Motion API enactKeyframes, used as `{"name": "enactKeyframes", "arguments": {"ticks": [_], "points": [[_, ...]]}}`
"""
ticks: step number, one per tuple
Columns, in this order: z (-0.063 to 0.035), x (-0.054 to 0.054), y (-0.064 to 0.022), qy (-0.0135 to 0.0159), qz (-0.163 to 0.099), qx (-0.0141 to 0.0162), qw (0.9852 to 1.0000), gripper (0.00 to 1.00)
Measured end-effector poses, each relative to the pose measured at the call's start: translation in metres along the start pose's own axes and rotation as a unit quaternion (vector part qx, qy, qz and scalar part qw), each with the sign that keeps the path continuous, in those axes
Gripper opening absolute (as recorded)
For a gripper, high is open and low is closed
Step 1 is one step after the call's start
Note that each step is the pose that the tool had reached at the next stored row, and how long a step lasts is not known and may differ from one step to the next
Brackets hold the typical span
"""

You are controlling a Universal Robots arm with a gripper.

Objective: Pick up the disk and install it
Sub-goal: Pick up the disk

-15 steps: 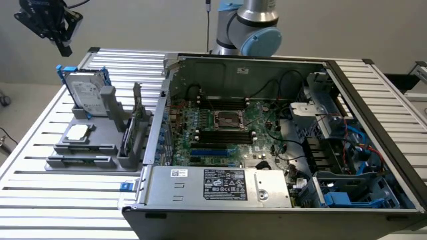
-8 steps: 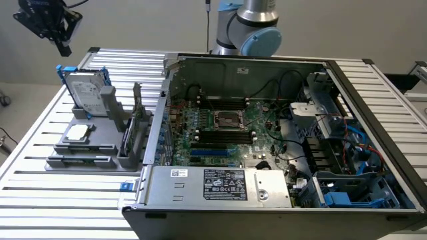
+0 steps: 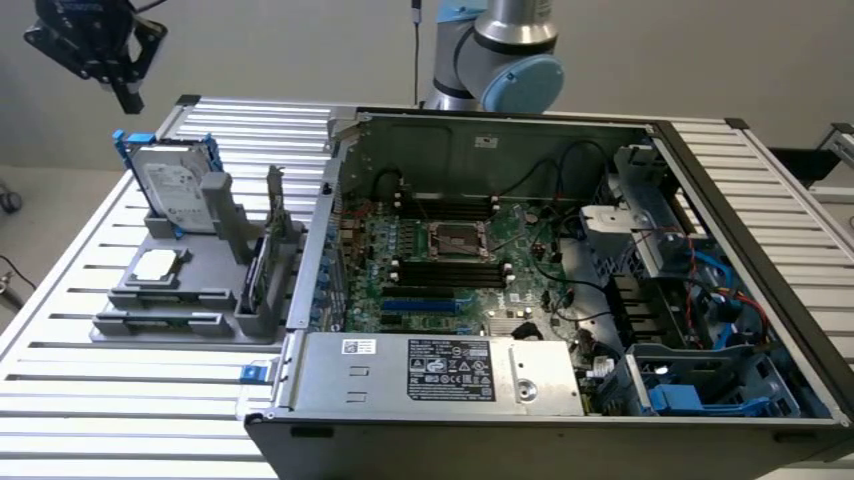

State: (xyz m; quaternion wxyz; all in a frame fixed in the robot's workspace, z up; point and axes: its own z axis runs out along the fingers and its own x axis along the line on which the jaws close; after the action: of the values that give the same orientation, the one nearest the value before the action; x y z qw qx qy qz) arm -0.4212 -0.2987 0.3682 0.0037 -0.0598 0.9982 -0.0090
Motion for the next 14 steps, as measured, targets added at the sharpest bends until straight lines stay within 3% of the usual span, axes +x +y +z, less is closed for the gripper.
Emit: {"name": "enactKeyframes", "arguments": {"ticks": [2,7,11,14], "points": [[0.0002,0.0,0.0,-0.0003,-0.018,-0.0001,0.9998,0.11],[0.0009,0.0,0.0,-0.0014,-0.072,-0.0006,0.9974,0.11],[0.0013,0.0,0.0,-0.0021,-0.108,-0.0009,0.9941,0.11],[0.0015,0.0,0.0,-0.0026,-0.136,-0.0011,0.9907,0.11]]}}
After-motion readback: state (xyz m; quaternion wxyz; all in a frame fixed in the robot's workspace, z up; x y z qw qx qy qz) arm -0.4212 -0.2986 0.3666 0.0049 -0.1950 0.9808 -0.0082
